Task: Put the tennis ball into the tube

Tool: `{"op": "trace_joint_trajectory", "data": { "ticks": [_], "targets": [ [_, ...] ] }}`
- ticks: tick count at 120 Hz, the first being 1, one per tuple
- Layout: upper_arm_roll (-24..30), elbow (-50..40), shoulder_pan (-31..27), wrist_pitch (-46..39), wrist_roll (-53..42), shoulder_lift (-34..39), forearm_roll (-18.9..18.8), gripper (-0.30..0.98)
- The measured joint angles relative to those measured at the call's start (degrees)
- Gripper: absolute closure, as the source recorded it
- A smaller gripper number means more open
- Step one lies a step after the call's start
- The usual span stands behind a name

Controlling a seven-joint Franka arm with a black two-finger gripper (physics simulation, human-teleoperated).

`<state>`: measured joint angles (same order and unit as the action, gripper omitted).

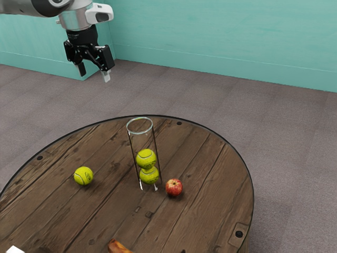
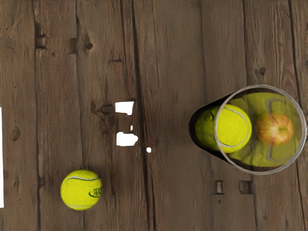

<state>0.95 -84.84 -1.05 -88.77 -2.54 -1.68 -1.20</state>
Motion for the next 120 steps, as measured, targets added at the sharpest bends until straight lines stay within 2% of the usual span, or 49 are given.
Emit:
{"op": "trace_joint_trajectory", "data": {
  "ticks": [17, 36, 63, 95, 120],
  "targets": [
    [0.1, -1.5, -0.2, 0.2, -0.2, 0.8, 0.1, 0.00],
    [0.2, -18.6, -0.8, -2.7, -0.3, 10.9, -0.3, 0.00],
    [0.2, -32.3, -3.6, -10.3, -0.4, 15.2, -0.8, 0.00],
    [0.1, -42.5, -7.9, -21.2, -0.5, 14.2, -1.4, 0.00],
    [0.1, -46.2, -11.4, -32.1, -1.1, 6.5, -1.0, 0.00]
  ]
}}
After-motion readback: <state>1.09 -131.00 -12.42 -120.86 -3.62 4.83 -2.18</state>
